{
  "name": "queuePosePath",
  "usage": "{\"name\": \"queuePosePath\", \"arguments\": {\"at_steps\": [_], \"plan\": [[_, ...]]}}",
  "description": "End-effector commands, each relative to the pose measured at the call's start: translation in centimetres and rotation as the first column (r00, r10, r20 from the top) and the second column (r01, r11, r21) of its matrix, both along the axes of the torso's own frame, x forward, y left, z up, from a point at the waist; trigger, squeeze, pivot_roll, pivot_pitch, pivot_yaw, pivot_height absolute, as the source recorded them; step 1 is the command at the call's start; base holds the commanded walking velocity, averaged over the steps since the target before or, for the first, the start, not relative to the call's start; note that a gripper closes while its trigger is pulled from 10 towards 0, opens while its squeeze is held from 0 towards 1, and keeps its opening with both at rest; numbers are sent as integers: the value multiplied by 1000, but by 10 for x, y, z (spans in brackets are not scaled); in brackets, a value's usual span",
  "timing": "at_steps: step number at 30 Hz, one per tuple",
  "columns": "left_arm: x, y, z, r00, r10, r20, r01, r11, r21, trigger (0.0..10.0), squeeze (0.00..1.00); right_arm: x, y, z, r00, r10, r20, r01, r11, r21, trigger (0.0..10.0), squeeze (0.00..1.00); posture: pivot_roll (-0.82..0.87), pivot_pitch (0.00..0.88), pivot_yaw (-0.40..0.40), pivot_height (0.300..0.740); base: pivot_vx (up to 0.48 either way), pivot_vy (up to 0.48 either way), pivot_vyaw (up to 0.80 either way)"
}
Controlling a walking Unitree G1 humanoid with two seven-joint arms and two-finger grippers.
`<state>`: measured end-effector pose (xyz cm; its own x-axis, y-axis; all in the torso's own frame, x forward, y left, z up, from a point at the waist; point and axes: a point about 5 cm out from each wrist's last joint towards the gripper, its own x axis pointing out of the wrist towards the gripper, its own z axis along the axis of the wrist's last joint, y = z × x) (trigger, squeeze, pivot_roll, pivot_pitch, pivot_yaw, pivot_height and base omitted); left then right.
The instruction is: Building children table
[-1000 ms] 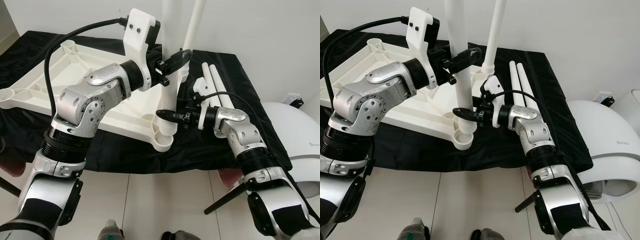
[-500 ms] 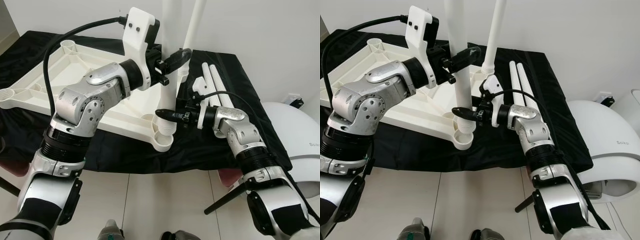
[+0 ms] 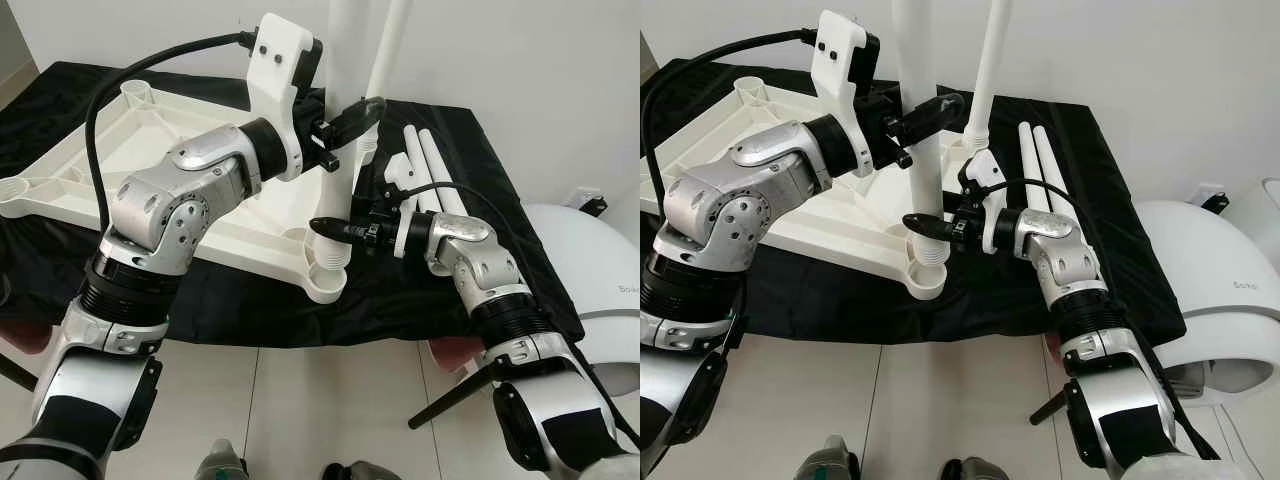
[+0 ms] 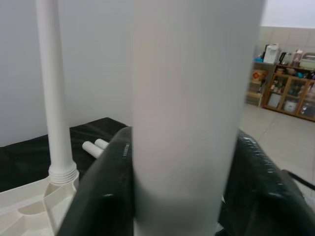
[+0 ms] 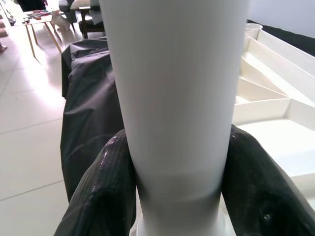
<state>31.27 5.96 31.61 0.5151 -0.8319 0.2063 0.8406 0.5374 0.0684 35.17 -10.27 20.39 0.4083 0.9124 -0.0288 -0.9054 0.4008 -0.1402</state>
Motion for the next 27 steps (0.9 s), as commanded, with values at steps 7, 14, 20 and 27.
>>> {"name": "queuePosePath", "arguments": {"at_steps": [7,14,20,27], "plan": [[-11,-8,6,976,-217,21,216,976,23,10000,1000,4,-4,7,999,-49,21,47,997,59,10000,0,60,4,-62,740,0,0,0],[-8,-1,7,983,-183,26,182,983,34,10000,0,7,-6,6,996,-85,16,84,994,68,10000,0,62,1,-63,740,0,0,0],[-5,8,8,988,-151,33,150,988,40,10000,0,9,-8,7,994,-105,2,105,991,79,10000,0,63,0,-64,740,0,0,0],[-1,23,4,996,-82,39,80,996,46,10000,0,14,-15,9,985,-172,-1,171,977,125,10000,0,63,0,-62,740,0,0,0]]}}
